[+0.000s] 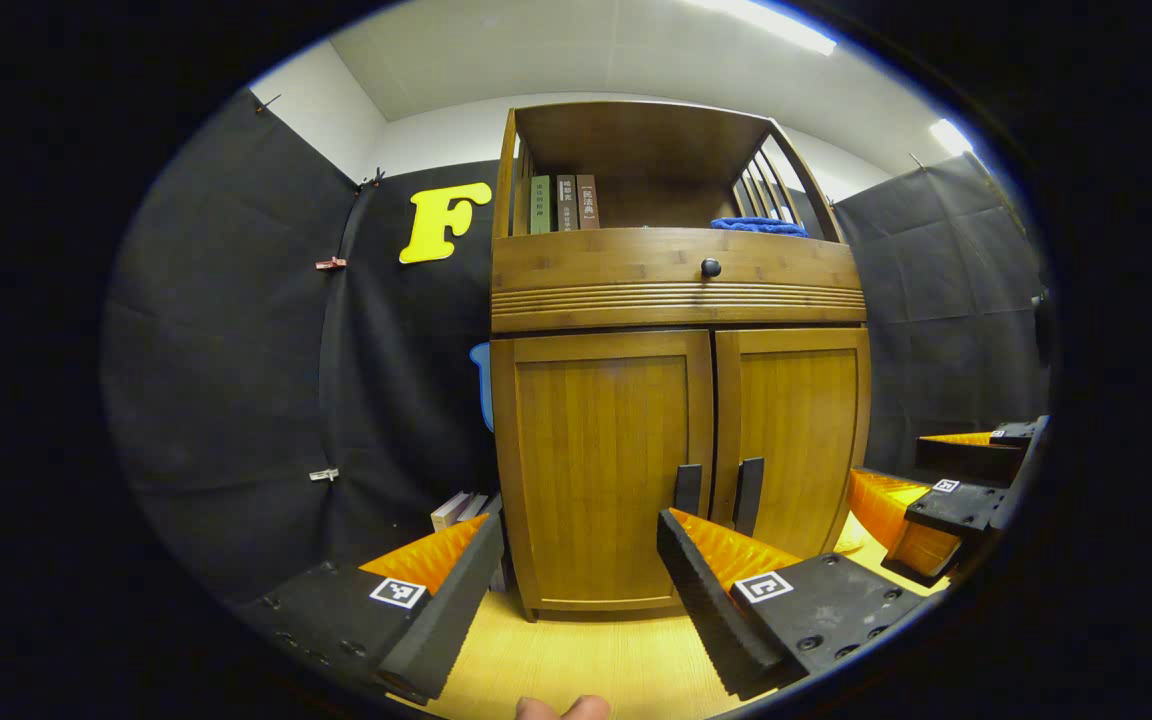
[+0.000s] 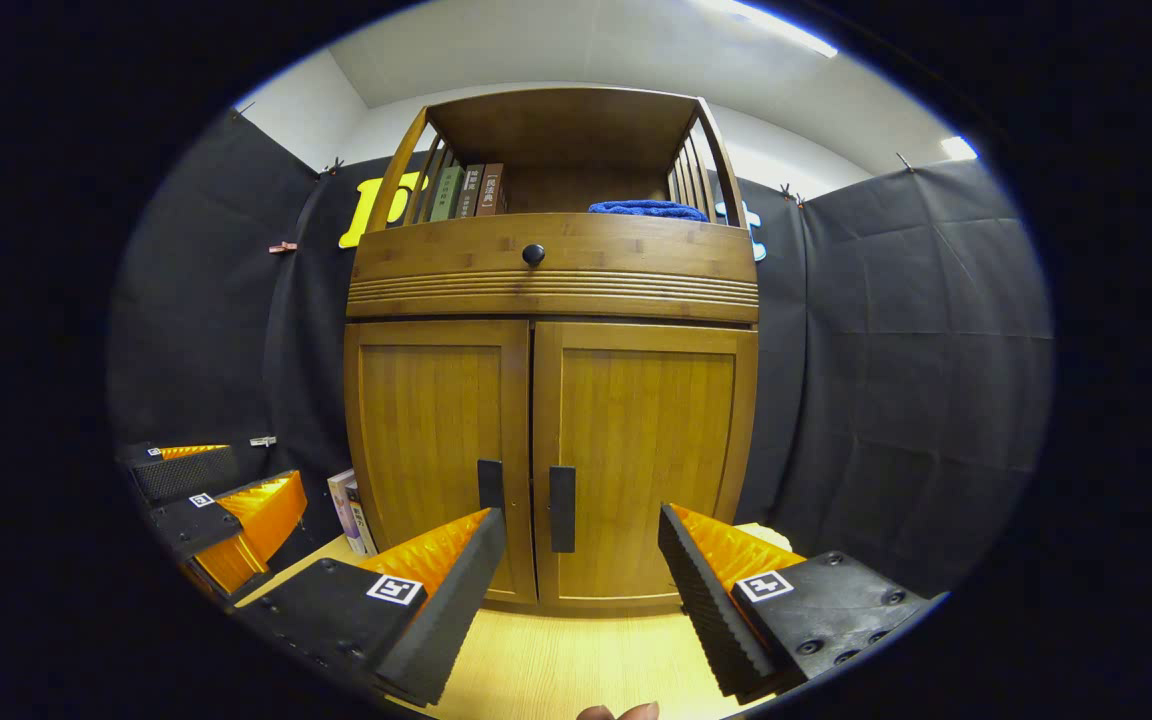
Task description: Open the right door of the double-door shoe cabinet with the right hand, and open the left door with the left hand.
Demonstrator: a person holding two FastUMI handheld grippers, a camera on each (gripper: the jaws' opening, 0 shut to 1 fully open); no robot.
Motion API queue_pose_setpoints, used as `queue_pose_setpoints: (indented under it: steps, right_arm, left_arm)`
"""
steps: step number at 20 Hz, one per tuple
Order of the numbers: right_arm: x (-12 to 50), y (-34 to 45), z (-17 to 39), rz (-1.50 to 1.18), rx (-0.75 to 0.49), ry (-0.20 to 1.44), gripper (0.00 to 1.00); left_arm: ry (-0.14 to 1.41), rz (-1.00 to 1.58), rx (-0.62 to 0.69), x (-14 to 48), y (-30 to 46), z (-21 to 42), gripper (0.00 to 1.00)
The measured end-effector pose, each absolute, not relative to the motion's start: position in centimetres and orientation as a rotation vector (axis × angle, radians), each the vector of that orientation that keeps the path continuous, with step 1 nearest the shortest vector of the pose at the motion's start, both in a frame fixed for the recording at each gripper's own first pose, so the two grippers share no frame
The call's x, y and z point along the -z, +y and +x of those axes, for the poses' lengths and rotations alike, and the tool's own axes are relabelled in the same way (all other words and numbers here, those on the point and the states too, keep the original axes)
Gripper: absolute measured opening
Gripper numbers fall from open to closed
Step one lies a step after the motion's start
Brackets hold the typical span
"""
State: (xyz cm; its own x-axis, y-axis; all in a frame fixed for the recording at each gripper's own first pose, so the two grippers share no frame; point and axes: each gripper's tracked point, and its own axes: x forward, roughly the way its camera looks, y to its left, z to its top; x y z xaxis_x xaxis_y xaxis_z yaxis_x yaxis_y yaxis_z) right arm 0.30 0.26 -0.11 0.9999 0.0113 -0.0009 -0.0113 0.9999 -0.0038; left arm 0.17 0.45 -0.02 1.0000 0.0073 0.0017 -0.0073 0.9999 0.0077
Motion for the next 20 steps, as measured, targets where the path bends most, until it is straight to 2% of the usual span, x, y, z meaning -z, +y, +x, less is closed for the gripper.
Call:
queue_pose_setpoints:
  steps: [6,7,8,9,11,14,20]
  right_arm:
    - [0.0,-0.1,0.7,-0.004,-0.002,0.002,0.98]
    - [0.1,0.0,0.7,-0.002,-0.003,0.003,0.96]
    - [0.1,0.0,0.8,0.0,-0.005,0.004,0.98]
    - [0.2,0.0,1.1,0.002,-0.008,0.005,0.98]
    - [0.5,0.3,1.8,0.006,-0.017,0.009,0.98]
    - [1.7,0.5,3.8,0.004,-0.013,0.027,0.96]
    - [4.6,0.6,10.3,-0.023,-0.012,0.074,0.98]
  left_arm:
    - [0.0,0.003,-0.007,0.2,0.6,0.7,0.99]
    - [-0.003,0.003,-0.006,0.1,0.6,0.7,0.99]
    - [-0.005,0.004,-0.007,0.0,0.7,0.8,0.96]
    - [-0.007,0.006,-0.008,0.0,0.8,0.9,0.99]
    - [-0.011,0.011,-0.01,0.0,1.0,1.1,0.99]
    - [-0.002,0.01,-0.009,0.4,1.4,1.4,0.99]
    - [0.032,0.009,-0.005,2.0,2.0,2.5,0.99]
